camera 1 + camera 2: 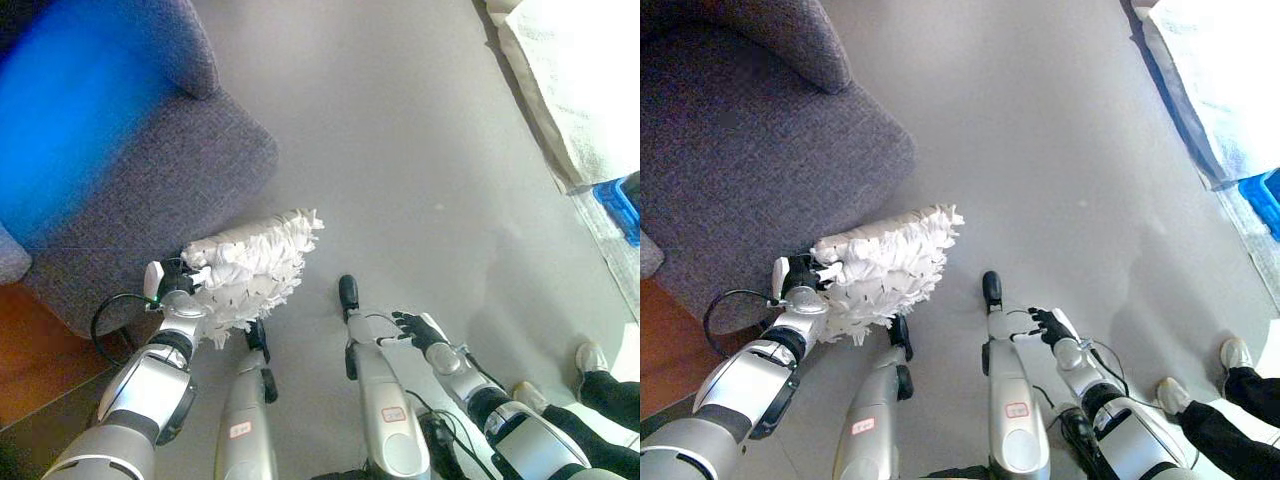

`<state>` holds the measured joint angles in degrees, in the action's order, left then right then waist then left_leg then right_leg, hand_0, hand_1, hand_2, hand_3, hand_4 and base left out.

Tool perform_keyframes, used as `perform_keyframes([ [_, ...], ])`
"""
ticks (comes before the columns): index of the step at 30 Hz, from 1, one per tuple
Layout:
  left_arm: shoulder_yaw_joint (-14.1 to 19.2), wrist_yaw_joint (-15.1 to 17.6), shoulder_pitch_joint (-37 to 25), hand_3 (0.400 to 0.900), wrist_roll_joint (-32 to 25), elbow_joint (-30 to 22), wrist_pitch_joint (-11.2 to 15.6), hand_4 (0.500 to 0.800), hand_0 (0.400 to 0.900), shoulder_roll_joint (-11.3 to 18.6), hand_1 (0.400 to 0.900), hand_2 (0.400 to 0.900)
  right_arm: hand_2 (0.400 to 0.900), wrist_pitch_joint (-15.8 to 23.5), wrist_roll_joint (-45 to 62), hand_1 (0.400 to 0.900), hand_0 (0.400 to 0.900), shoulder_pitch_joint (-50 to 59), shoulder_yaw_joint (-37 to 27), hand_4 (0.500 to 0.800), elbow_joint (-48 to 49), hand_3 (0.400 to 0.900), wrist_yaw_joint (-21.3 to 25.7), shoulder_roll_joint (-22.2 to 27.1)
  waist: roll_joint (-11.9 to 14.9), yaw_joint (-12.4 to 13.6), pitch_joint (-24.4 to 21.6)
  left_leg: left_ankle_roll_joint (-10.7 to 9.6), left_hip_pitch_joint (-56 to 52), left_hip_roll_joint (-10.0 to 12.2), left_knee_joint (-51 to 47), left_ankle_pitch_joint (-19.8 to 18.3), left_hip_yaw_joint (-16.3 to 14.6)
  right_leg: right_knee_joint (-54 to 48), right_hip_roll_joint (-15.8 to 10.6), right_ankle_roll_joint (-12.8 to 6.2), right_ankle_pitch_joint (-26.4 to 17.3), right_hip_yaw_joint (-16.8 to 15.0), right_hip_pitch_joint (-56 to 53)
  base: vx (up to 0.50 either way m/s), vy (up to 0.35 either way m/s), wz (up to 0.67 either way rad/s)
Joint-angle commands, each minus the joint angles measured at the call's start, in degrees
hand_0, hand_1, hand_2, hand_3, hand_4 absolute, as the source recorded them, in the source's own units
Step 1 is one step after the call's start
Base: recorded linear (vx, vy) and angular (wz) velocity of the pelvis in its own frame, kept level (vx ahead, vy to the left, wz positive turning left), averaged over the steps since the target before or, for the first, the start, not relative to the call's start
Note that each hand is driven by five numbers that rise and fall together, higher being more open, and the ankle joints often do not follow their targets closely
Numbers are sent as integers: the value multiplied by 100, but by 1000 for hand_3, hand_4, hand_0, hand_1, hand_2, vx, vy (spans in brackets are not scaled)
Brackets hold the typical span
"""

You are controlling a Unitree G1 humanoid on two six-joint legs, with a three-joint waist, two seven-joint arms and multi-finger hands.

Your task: Pick up the pillow and put it on the sofa.

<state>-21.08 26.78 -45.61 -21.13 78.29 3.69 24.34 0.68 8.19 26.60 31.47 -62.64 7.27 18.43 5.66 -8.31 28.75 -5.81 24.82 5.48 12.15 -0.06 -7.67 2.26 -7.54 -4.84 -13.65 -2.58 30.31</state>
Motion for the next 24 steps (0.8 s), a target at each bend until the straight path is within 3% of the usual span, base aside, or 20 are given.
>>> perform_keyframes([
  [1,64,27,-285,400,-12,224,83,500,400,266,400,400,900,99,164,900,900,-3,222,800,238,900,147,179,-27,-123,104,302,486,-159,368,80,-224,507,195,21,503,168,89,0,0,0],
  [10,82,-84,-237,400,-96,221,141,500,400,256,400,400,900,73,138,900,900,-58,192,800,223,900,147,181,-48,-98,104,299,355,-168,324,75,-202,495,163,33,538,223,-28,0,0,0],
  [20,198,-293,235,400,-168,34,518,500,400,126,400,400,900,161,72,900,900,-303,-22,800,-69,900,72,196,-165,94,95,315,-419,-217,105,31,-116,423,80,39,715,382,-819,13,-5,4],
  [24,193,-354,618,400,32,-123,646,500,400,35,400,400,900,197,-1,900,900,-536,-147,800,-190,900,45,195,-276,169,-143,326,-767,-262,-144,64,-57,326,17,24,777,477,-1170,51,15,7],
])
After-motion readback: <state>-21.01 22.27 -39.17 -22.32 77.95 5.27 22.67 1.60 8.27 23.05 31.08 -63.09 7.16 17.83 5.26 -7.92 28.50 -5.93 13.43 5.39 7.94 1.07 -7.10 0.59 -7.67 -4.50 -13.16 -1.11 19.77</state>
